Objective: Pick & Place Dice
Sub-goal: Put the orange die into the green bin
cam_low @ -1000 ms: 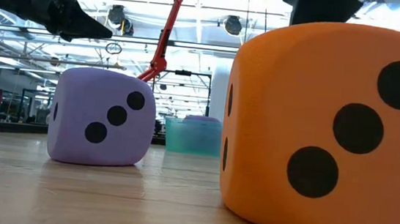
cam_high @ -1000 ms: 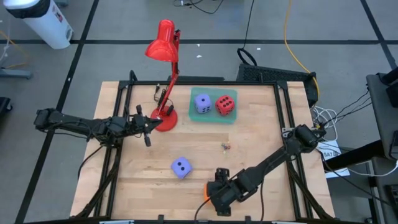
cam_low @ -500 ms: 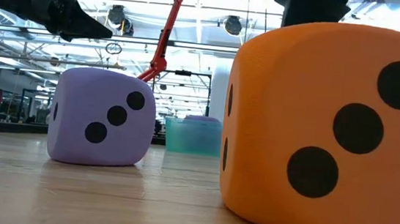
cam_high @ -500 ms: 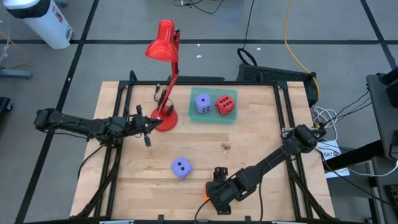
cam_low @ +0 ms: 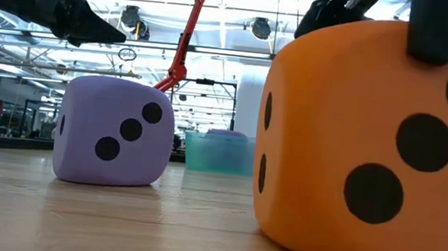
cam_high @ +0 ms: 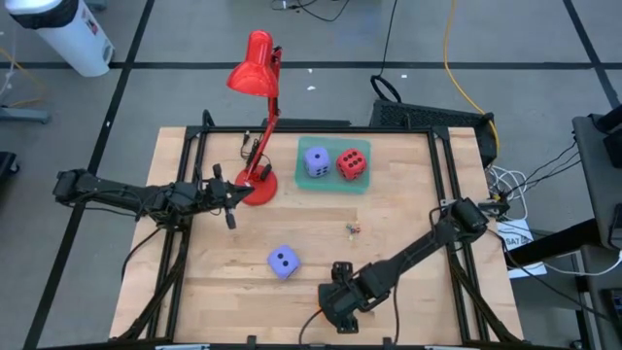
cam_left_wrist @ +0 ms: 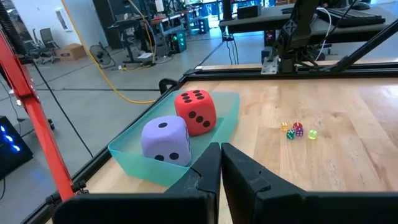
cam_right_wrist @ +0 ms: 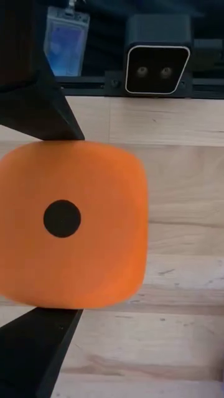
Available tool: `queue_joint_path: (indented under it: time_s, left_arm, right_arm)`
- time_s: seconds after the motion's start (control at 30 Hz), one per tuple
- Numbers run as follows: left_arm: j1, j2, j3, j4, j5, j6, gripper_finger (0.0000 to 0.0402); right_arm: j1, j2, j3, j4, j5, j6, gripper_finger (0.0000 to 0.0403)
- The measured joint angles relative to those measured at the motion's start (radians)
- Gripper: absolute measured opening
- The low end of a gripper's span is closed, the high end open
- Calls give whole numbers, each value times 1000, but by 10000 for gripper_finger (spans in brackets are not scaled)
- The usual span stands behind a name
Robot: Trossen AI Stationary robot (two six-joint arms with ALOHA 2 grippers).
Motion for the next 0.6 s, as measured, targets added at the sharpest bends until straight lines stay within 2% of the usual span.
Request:
queue_joint_path:
  time_s: [0.33, 0.6]
  left_arm:
    - [0, 0, 0, -2, 0, 0, 26]
    - [0, 0, 0, -1, 0, 1, 26]
  right_arm:
    - [-4, 34, 1, -40, -4, -72, 396]
    - [-21, 68, 0, -48, -59, -119, 396]
